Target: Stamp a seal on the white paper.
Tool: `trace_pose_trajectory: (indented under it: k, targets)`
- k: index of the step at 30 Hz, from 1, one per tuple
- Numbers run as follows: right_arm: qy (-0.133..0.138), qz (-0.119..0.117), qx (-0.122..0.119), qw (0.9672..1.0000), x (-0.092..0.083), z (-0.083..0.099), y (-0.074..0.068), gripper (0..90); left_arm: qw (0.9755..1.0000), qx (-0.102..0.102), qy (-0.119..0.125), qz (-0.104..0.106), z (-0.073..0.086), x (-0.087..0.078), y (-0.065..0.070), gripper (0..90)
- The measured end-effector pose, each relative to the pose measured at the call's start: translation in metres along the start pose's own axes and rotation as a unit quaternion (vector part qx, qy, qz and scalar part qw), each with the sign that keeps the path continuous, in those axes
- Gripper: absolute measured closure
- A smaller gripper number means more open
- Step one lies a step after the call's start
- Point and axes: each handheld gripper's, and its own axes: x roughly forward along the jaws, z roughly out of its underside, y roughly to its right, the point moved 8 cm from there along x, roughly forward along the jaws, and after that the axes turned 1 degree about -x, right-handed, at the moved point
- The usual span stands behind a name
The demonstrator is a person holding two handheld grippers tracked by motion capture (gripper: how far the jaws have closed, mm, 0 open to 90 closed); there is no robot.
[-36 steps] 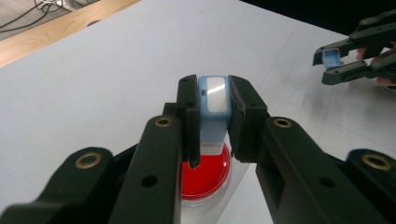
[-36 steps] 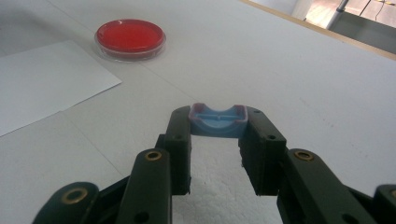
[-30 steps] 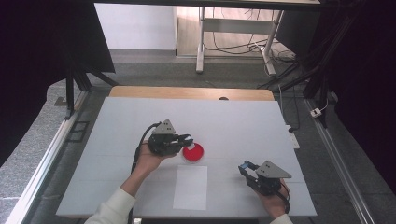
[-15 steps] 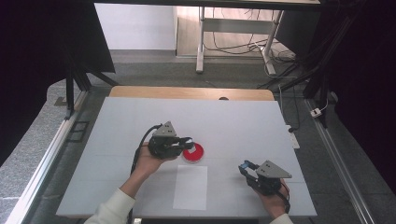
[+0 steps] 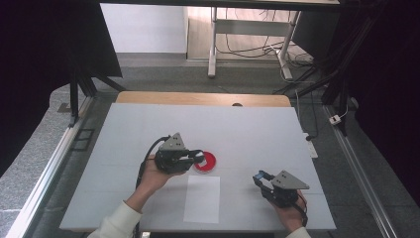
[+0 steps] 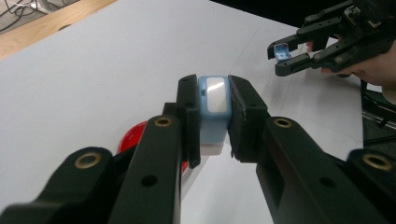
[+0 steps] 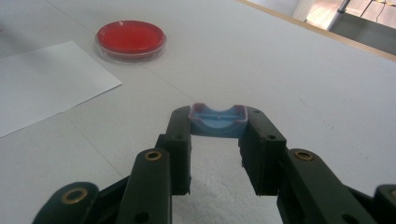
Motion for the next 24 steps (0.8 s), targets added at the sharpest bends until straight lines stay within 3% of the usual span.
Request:
trace_pose_trajectory:
  k: [6,24]
  targets:
    - [-0.003,0.001,0.001,1.0,0.0,0.0,-0.001,64.6,0.9999,-0.004,0.0,0.01,0.006,-0.004,0.005,75.4]
    - [-0.003,0.001,0.0,1.0,0.0,0.001,0.0,64.6,0.9999,-0.006,-0.002,0.013,0.025,-0.008,0.021,75.3]
